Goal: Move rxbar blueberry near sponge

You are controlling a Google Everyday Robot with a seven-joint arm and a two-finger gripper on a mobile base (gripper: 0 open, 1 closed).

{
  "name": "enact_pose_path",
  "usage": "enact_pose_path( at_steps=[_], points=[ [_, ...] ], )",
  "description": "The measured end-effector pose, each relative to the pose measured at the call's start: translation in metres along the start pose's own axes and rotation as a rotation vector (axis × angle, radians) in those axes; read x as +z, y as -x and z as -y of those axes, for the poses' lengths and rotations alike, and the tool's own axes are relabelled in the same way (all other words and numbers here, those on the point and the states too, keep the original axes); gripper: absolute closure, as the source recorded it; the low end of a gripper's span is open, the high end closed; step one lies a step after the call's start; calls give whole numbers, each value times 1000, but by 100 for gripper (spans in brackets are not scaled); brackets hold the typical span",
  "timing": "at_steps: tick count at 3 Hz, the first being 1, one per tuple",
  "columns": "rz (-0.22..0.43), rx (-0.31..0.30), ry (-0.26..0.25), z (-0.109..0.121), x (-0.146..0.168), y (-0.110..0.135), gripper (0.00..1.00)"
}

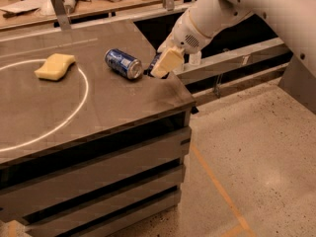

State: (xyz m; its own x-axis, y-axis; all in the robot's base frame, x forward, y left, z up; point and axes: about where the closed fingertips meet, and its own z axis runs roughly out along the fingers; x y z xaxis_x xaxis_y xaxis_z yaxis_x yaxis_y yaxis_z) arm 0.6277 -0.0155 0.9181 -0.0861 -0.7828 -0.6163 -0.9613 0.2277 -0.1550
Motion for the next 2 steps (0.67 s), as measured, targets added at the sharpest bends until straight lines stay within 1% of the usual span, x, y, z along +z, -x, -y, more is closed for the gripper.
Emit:
enact_pose_path(
  at_steps=[1, 2],
  points=[
    [34, -42, -14, 10, -5, 31, 100],
    [113, -126, -9, 13, -5, 96, 100]
  ],
)
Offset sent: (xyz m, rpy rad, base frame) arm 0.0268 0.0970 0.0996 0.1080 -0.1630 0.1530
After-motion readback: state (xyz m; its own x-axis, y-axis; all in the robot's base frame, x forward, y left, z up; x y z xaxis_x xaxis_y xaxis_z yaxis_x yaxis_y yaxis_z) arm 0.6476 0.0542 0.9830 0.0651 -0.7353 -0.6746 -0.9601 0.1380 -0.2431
